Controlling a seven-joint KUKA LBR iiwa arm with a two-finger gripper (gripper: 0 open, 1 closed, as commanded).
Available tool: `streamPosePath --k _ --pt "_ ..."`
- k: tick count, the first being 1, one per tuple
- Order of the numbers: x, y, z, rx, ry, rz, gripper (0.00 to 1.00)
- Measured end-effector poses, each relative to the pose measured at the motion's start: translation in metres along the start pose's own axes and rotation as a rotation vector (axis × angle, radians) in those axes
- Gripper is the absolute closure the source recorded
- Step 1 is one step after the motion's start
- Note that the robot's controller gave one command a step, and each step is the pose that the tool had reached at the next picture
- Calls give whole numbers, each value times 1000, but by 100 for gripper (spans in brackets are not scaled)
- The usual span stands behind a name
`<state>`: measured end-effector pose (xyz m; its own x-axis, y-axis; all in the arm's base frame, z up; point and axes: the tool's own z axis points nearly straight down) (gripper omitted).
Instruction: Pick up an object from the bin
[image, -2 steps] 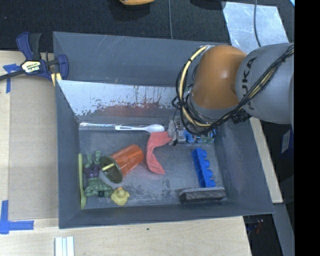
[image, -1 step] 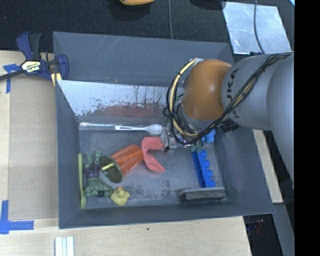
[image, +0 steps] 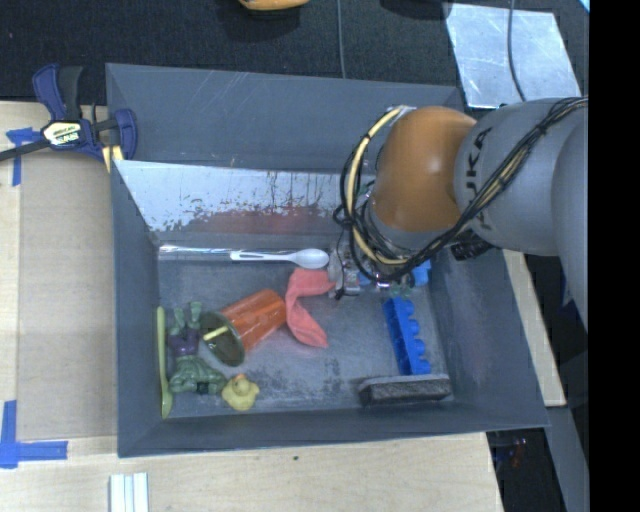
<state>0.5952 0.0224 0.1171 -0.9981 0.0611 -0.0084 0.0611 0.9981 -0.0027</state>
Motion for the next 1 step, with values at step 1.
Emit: streamPosePath --k 1 --pt "-1 10 -6 -1 -14 -16 100"
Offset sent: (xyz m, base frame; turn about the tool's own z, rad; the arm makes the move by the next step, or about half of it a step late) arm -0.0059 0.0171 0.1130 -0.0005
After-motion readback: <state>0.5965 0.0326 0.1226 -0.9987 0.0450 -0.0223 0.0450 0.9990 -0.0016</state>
